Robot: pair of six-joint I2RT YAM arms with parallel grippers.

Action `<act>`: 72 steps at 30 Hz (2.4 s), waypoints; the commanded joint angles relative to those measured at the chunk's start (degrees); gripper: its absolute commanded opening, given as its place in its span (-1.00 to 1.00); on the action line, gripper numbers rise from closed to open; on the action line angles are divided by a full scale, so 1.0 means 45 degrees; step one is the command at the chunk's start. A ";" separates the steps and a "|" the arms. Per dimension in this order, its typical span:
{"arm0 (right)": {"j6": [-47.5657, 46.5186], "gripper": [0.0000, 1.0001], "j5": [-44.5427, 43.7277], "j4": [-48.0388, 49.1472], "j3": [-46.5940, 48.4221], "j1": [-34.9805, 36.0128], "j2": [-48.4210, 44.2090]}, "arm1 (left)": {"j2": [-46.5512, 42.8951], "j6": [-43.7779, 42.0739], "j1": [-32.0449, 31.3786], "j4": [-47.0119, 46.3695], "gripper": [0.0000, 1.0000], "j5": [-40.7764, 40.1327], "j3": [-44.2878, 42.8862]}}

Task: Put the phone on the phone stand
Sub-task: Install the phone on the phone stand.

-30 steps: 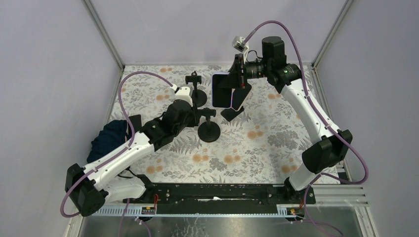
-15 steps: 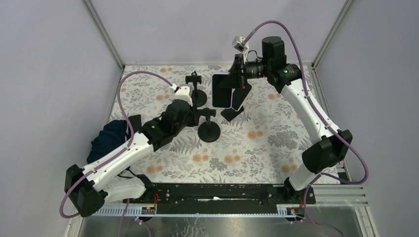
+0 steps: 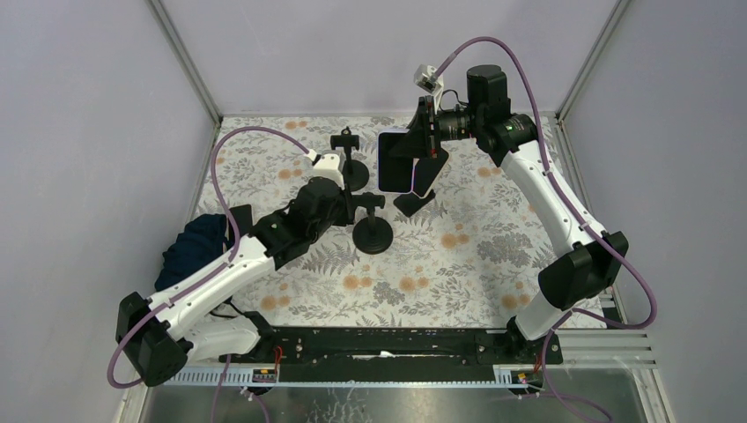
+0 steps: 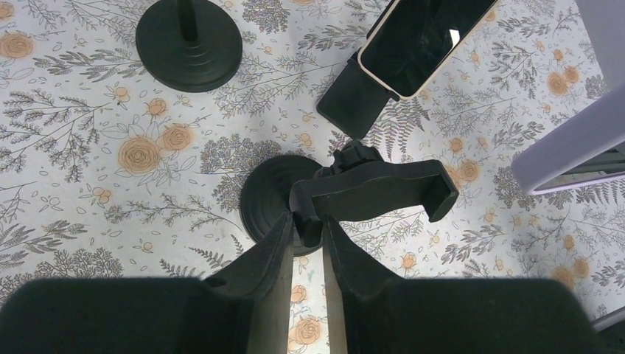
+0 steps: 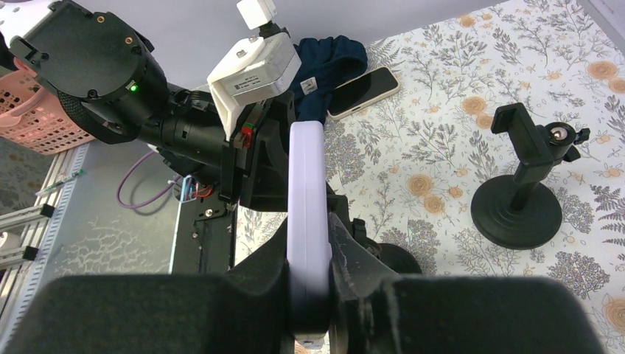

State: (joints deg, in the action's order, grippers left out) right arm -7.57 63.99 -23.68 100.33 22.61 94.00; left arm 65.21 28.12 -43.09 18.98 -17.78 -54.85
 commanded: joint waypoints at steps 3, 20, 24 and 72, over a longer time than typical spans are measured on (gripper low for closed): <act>0.0281 -1.00 0.0529 0.0760 0.0136 0.0263 -0.0272 | 0.0127 -0.0435 -0.0023 -0.0440 -0.84 0.0098 -0.0172; 0.1361 -1.00 0.2120 0.3226 -0.2275 0.1896 -0.0450 | -0.0492 -0.1786 0.0635 -0.2476 -1.00 0.3362 0.0335; 0.1605 -1.00 0.2140 0.4165 -0.2841 0.2029 -0.0337 | -0.0458 -0.1798 0.0837 -0.2842 -1.00 0.4234 0.0490; 0.1754 -1.00 0.2670 0.7828 -0.5295 0.1823 0.0173 | -0.1935 -0.0626 0.2527 -0.4627 -1.00 0.9132 0.2098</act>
State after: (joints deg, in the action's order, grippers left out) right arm 5.61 77.62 13.56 74.72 32.14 96.75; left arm 58.63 24.34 -32.12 5.78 18.17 -44.80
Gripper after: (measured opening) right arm 0.201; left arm 0.034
